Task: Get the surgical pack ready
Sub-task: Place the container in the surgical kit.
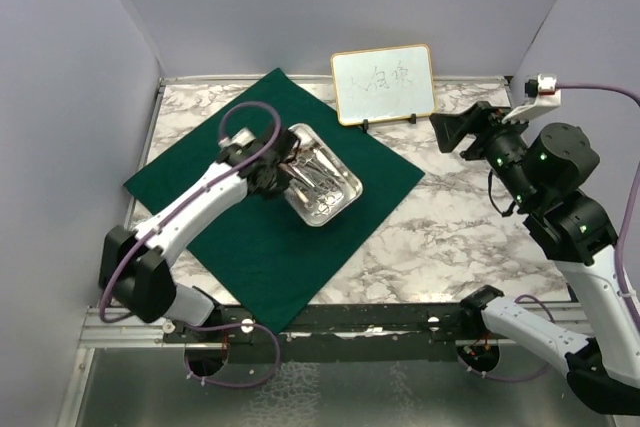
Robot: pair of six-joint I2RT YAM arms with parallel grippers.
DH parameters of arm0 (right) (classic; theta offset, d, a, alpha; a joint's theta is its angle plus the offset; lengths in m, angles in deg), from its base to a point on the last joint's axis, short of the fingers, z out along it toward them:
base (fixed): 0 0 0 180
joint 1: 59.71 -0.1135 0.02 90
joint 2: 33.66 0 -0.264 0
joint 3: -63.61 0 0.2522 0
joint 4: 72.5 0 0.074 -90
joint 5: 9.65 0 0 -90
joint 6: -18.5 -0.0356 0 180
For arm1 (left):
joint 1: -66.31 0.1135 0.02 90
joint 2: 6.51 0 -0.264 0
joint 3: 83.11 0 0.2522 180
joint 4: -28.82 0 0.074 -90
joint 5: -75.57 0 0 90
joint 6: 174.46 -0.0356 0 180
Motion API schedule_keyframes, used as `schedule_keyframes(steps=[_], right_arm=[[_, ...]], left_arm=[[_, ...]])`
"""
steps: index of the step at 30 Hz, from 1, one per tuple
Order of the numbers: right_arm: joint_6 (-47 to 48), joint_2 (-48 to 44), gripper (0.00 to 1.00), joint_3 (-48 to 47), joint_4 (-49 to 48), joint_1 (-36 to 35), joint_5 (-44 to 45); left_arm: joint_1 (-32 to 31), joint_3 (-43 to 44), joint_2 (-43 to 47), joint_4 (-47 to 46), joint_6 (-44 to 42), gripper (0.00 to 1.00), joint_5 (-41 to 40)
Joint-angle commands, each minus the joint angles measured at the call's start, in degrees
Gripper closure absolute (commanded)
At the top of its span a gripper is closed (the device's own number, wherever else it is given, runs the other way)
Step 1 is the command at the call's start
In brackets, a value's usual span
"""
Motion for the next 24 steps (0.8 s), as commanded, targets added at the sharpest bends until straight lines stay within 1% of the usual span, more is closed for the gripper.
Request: schedule_keyframes(steps=[1, 3, 6, 8, 13, 17, 20, 24], right_arm=[[-3.3, 1.3, 0.25, 2.7, -4.7, 0.0, 0.8], [-3.2, 3.0, 0.25, 4.2, -4.6, 0.0, -3.5], [-5.3, 7.0, 0.26, 4.8, -2.4, 0.0, -7.1], [-4.8, 9.3, 0.26, 6.3, -2.5, 0.1, -9.8], [-6.8, 17.1, 0.26, 10.4, -2.2, 0.0, -16.9], [-11.2, 22.7, 0.27, 15.3, -7.4, -1.8, -22.3], [-13.2, 27.8, 0.27, 17.4, -12.0, -5.1, -22.2], [-14.7, 36.1, 0.26, 15.5, -15.6, -10.1, -21.3]], left_arm=[[2.8, -14.2, 14.0, -3.6, 26.1, 1.00, -8.2], [3.4, -17.9, 14.8, -7.1, 29.3, 1.00, -8.5], [3.8, -19.2, 12.8, -6.7, 31.8, 1.00, -9.2], [4.0, -20.6, 12.1, -7.5, 32.6, 1.00, -8.9], [4.9, -26.7, 12.3, -14.3, 35.3, 1.00, -8.9], [5.5, -28.8, 10.1, -19.8, 37.6, 1.00, -5.2], [5.5, -28.9, 6.9, -21.1, 39.1, 1.00, -4.5], [5.7, -29.8, 6.3, -21.4, 40.0, 0.99, -2.0]])
